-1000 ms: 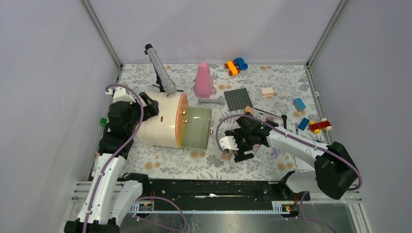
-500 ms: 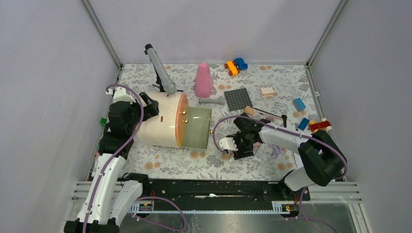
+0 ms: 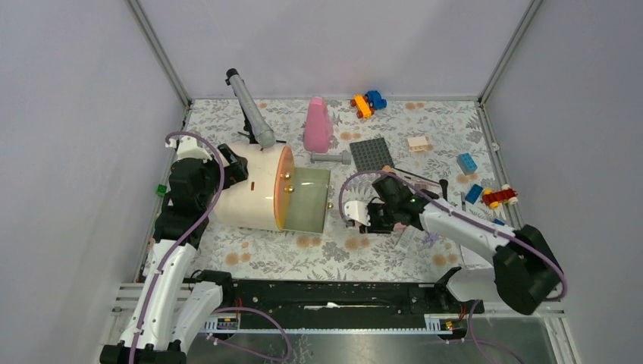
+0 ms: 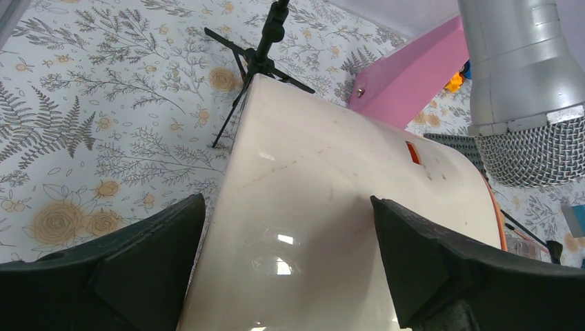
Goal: Organize the makeup
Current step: Pick up the makeup from the center of the board, then place the makeup in the drawer.
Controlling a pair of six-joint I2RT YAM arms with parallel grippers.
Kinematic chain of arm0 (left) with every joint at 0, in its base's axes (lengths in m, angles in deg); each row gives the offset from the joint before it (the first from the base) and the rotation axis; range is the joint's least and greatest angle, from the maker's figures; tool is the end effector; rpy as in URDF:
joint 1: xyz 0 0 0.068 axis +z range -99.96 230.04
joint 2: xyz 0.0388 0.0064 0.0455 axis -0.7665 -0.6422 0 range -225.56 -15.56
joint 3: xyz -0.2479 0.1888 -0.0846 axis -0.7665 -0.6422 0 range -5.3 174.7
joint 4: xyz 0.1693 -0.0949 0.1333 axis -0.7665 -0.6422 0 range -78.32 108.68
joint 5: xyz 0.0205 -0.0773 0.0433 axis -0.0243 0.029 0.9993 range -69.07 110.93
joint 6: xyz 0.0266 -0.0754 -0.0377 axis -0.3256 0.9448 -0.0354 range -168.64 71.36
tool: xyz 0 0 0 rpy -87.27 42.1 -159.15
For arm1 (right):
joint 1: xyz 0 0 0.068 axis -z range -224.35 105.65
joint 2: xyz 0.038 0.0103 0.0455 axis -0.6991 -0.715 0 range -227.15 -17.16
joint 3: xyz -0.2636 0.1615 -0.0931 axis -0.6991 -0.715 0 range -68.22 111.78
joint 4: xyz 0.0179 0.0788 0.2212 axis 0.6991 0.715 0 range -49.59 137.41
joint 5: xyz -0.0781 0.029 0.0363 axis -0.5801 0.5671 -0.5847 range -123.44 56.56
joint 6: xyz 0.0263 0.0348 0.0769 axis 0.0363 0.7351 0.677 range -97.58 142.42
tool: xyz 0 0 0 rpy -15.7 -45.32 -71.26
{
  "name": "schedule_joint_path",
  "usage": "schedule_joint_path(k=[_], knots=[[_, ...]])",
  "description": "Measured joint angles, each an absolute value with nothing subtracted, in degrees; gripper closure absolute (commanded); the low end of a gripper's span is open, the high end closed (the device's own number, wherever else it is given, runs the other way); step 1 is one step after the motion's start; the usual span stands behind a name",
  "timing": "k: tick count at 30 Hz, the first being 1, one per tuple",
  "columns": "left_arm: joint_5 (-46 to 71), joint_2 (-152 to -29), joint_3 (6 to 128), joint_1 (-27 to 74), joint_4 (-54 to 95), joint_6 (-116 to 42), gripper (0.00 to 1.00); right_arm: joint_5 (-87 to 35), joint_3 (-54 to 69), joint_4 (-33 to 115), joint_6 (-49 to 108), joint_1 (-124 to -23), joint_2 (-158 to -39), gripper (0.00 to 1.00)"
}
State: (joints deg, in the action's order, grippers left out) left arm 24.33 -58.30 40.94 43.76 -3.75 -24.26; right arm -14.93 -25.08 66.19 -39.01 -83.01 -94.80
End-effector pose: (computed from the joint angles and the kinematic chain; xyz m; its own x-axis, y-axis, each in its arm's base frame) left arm 0.1451 -0.0113 0.3513 -0.3159 -0.3798 -0.8695 -0.0846 0.9240 -0.3729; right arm 0.1710 0.1688 0.2191 0.3037 -0.8235 -0.4792 -0.9377 -0.1692 -0.3034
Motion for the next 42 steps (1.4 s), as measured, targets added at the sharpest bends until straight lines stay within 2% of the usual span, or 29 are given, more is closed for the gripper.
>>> schedule_joint_path(k=[6, 10, 17, 25, 33, 42], knots=[[24.3, -58.3, 40.9, 43.7, -3.8, -24.3, 0.01, -14.4, -26.6, 55.7, -21.9, -83.0, -81.9, 1.0], [24.3, -58.3, 40.9, 43.7, -3.8, -24.3, 0.01, -14.1, -25.8, 48.9, -10.1, -83.0, -78.0, 1.0], [24.3, -58.3, 40.9, 43.7, -3.8, -24.3, 0.01, -17.4, -10.0, 49.5, 15.1, -83.0, -90.8, 1.0], [24.4, -58.3, 40.9, 43.7, -3.8, -24.3, 0.01, -25.6, -8.0, 48.1, 40.0, -84.7, -96.9, 1.0], [24.4, -58.3, 40.9, 43.7, -3.8, -24.3, 0.01, -32.6, -5.1, 46.9, 49.2, -92.6, -104.4, 1.0], [24.3, -58.3, 40.9, 43.7, -3.8, -24.3, 0.01, -38.7, -1.6, 46.1, 49.4, -95.6, -113.0, 1.0]])
